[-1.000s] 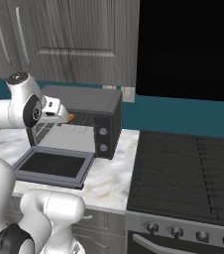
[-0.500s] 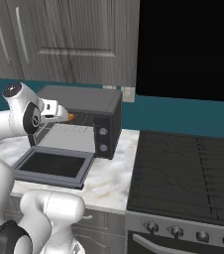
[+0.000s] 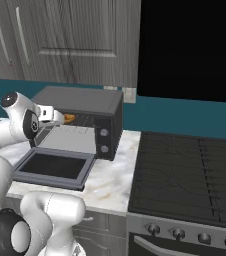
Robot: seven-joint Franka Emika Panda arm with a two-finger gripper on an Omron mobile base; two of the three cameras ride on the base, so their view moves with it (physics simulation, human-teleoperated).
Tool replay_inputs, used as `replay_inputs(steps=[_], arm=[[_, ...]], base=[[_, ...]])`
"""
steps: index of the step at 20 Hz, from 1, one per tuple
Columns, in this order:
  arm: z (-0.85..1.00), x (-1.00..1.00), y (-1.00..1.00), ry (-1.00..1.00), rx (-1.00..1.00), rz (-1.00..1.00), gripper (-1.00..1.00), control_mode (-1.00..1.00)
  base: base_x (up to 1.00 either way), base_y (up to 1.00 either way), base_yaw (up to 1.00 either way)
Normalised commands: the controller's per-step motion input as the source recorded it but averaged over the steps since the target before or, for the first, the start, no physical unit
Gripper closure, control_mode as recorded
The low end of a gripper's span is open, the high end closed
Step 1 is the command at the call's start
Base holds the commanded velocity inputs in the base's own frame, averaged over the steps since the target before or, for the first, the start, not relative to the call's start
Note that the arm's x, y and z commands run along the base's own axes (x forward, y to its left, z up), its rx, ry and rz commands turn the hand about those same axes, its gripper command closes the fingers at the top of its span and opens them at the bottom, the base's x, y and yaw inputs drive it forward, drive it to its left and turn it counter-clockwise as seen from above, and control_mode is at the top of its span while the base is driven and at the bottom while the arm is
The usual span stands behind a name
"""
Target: Pick up the heated bread from the toaster oven and place it in the bowl. Then move the bread bowl to the dining counter.
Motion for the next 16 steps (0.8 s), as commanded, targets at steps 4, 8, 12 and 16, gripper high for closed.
replay_inputs(steps=[4,8,12,16], arm=[[-0.3,0.31,0.28,-0.04,-0.04,0.0,-1.0,-1.0],[-0.2,0.3,0.12,-0.08,-0.04,0.0,-1.0,-1.0],[-0.18,0.3,0.05,-0.1,-0.06,0.0,-1.0,-1.0],[-0.21,0.31,0.03,-0.05,-0.05,-0.01,-1.0,-1.0]], base=[[0.0,0.0,0.0],[0.0,0.0,0.0],[0.0,0.0,0.0],[0.0,0.0,0.0]])
